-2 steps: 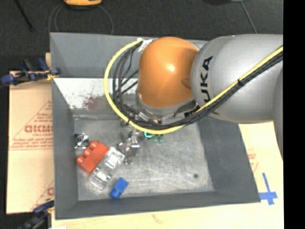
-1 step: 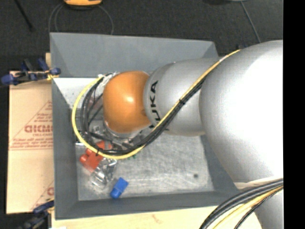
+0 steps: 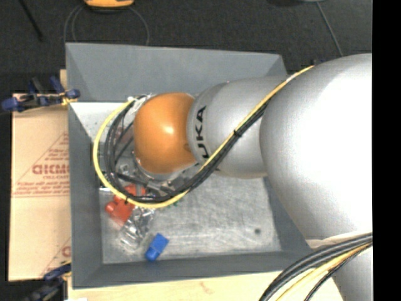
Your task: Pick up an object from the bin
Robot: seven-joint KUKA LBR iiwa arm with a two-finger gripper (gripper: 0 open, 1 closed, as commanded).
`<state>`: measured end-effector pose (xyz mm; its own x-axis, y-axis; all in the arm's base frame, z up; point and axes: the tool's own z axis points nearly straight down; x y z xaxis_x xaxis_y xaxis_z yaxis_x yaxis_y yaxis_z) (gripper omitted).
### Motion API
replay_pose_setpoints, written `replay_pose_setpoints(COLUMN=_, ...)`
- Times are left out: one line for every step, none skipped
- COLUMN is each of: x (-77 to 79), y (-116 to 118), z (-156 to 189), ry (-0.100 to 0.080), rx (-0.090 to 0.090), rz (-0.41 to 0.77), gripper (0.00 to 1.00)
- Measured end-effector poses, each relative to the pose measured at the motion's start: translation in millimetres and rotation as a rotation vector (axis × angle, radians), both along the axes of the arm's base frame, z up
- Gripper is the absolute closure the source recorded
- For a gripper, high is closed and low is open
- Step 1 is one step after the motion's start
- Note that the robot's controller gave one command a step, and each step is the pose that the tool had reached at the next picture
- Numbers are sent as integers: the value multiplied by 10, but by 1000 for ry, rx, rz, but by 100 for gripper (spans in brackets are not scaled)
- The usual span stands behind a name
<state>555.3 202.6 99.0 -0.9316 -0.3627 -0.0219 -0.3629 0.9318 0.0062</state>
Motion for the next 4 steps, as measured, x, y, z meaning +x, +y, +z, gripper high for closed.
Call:
replay_pose_setpoints(x=28, y=22, z=-40, ry=2, rx=3, rz=70, gripper=0)
replay_pose_setpoints(x=49, y=34, z=-62, ry=-2, rx=3, rz=228, gripper=0)
replay_pose_setpoints(x=59, y=57, z=-72, ry=0, rx=3, rz=285, gripper=0)
replay_pose_setpoints(x=58, y=38, z=-75, ry=11, rx=-2, rz=282, gripper=100)
